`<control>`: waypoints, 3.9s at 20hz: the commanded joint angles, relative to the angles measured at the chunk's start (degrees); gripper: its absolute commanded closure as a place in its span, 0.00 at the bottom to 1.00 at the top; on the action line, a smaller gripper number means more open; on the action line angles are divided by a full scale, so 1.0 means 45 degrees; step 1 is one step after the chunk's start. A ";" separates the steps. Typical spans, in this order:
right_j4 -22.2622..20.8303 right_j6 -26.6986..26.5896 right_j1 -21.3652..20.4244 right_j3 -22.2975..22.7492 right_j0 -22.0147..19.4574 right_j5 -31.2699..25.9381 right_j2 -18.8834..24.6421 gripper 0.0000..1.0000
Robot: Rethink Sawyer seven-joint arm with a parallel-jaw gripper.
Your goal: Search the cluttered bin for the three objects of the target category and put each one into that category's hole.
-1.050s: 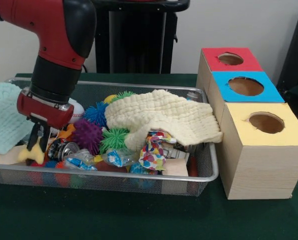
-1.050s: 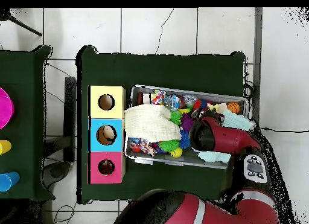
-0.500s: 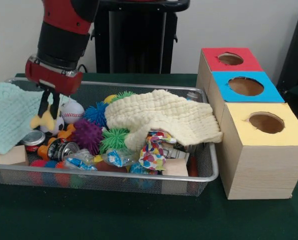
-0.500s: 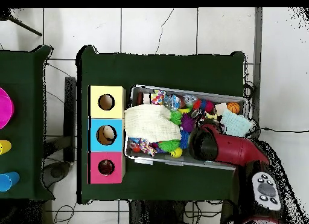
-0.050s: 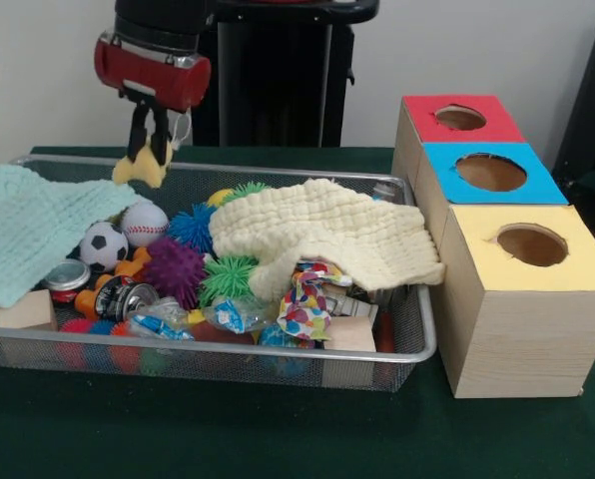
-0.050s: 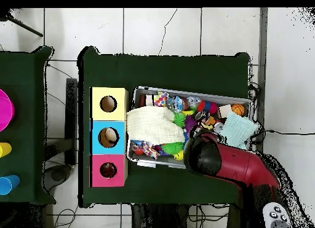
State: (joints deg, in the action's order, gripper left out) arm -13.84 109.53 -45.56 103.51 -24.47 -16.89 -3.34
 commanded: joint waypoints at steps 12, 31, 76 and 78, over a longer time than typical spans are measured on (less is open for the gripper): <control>0.2812 0.3071 -0.1266 0.3563 0.2453 -0.0428 0.0487 1.00; 0.3802 0.3107 -0.1018 0.3829 0.3914 -0.0667 -0.0704 1.00; 0.7713 0.5950 -0.0008 0.3933 1.1177 -0.1182 -0.4612 1.00; 0.7644 0.5685 0.0002 0.3727 1.1159 -0.1423 -0.4811 1.00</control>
State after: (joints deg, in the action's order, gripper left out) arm 17.52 119.59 -48.08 126.17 25.26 -14.25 -21.83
